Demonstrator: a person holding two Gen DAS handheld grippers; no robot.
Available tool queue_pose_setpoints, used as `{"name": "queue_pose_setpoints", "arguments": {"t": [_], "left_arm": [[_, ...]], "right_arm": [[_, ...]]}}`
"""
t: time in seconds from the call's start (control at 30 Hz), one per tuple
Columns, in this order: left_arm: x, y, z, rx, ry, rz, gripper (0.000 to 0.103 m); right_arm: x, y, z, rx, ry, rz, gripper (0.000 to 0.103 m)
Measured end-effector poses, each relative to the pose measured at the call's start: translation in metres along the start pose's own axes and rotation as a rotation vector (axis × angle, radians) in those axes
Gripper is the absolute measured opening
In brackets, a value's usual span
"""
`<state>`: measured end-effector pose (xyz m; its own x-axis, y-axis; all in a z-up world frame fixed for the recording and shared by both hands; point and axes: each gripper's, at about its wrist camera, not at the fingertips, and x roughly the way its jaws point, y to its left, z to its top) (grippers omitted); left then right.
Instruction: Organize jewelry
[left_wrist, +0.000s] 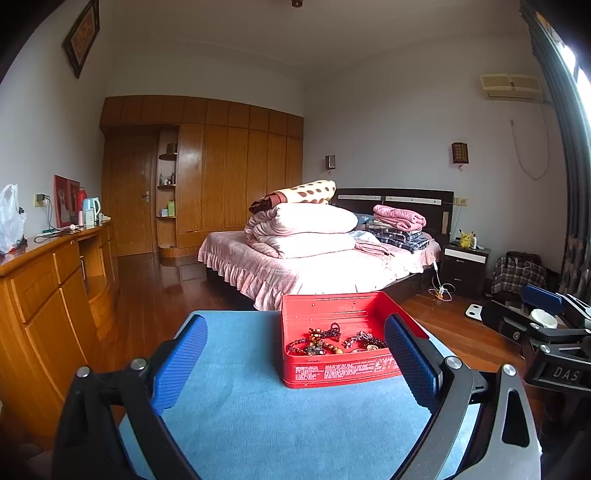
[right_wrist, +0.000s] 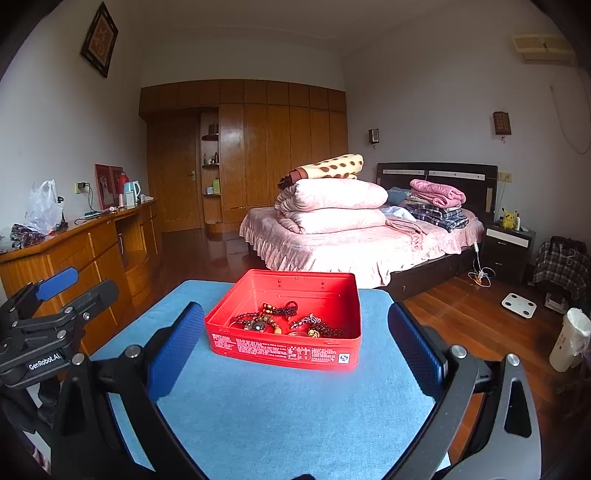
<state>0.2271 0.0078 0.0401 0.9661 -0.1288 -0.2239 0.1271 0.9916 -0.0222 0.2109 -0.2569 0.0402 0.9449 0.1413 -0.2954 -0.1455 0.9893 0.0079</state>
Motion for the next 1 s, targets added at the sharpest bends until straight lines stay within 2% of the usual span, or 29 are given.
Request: {"name": "queue_pose_setpoints", "arguments": {"t": [1.0], "left_arm": [[-0.0013,0.0006,0.0004,0.001,0.002,0.0,0.095]], "right_arm": [[-0.0046,0.0001,0.0043,-0.002,-0.008,0.004,0.097]]}}
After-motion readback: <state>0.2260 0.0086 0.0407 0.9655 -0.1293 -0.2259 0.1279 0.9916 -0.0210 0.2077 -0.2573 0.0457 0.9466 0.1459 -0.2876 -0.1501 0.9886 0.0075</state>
